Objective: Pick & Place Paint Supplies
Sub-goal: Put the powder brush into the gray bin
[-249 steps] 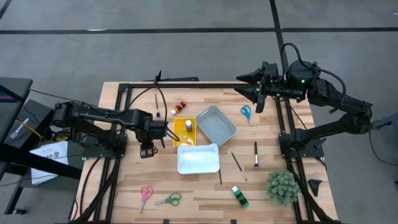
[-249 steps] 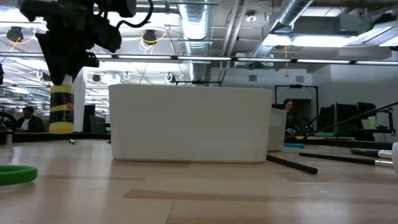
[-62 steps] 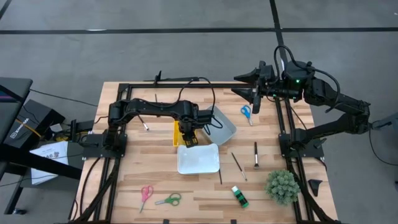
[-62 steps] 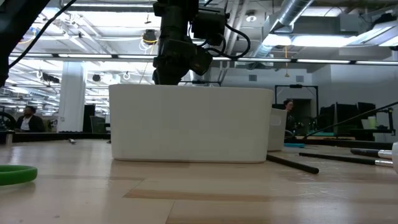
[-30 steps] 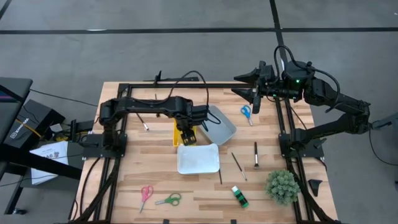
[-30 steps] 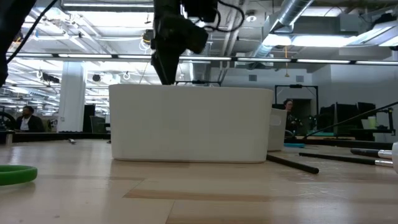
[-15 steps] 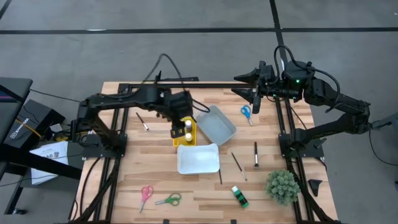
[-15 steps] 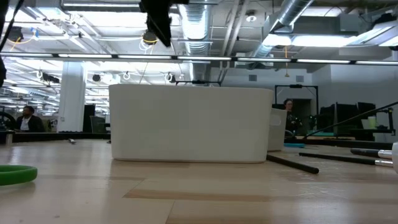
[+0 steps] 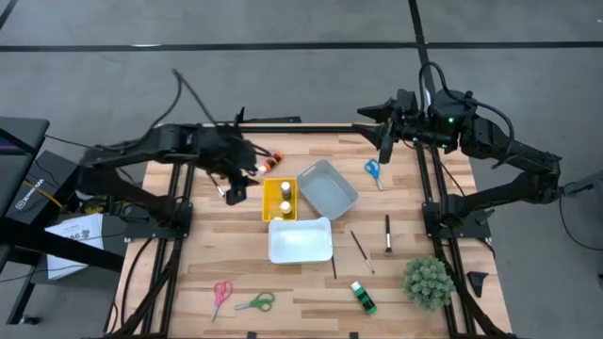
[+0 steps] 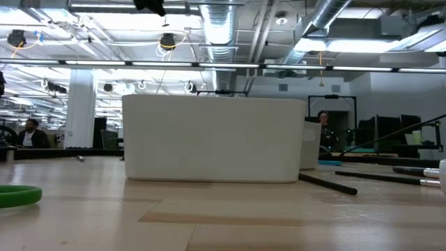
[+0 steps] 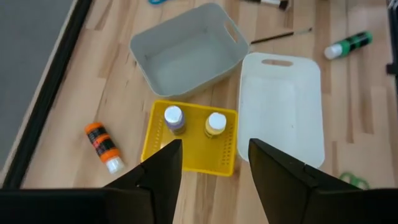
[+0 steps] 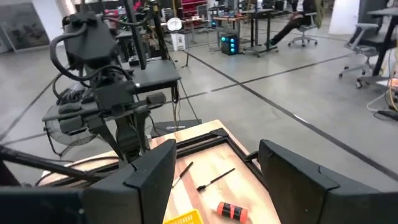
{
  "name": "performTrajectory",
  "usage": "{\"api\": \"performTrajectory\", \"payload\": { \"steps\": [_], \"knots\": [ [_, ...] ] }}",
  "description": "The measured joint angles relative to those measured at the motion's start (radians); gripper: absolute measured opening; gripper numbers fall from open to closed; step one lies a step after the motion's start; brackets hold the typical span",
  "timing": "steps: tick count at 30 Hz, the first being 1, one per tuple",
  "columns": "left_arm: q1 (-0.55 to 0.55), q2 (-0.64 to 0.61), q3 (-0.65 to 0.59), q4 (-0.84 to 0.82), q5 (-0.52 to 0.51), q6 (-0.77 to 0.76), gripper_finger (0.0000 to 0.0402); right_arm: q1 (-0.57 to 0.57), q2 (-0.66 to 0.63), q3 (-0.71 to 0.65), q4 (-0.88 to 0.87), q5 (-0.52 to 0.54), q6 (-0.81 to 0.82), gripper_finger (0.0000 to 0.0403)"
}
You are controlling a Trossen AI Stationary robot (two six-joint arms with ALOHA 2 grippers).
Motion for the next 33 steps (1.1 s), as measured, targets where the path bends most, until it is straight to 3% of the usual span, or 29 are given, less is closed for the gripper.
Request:
{"api": "performTrajectory", "payload": {
  "steps": [8, 16, 33],
  "knots": [
    [0.0, -0.152, -0.146, 0.095, -0.01, -0.049, 0.0175, -0.013, 0.0, 0.0, 0.003, 0.005, 0.032, 0.0225],
    [0.0, -0.203, -0.245, 0.169, -0.049, -0.054, 0.0176, -0.037, 0.004, 0.0, -0.008, 0.008, 0.074, 0.0225],
    [0.001, -0.198, -0.256, 0.176, -0.063, -0.053, 0.0177, -0.054, 0.005, 0.0, -0.226, 0.004, 0.255, 0.0225]
  ]
}}
